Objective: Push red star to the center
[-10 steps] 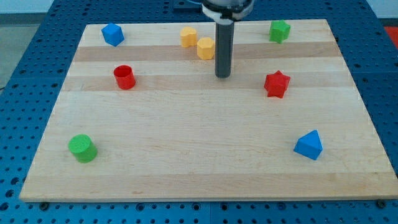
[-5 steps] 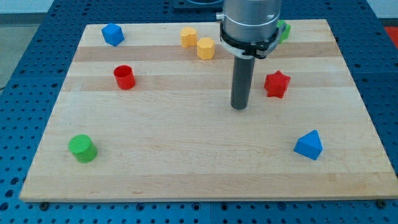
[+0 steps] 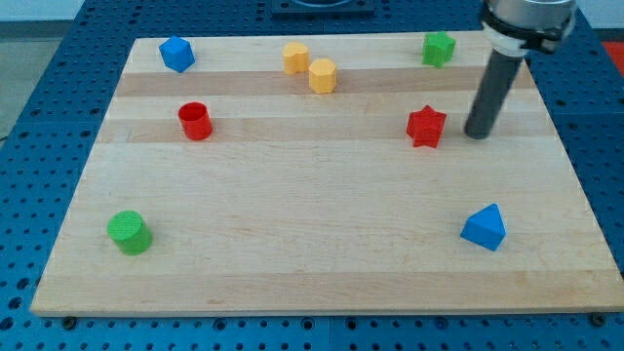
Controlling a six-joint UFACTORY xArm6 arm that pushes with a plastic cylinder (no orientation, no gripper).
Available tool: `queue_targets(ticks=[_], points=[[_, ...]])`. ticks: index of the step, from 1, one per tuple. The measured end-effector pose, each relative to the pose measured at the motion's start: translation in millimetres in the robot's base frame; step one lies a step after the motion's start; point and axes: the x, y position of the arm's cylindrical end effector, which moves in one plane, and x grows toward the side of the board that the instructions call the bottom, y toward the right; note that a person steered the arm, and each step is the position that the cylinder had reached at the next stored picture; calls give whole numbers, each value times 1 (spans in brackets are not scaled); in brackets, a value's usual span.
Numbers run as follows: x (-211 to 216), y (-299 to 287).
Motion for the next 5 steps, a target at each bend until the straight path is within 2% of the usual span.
queue_targets(ticks=[1, 2, 5], points=[[6, -79], [16, -122], [1, -145]])
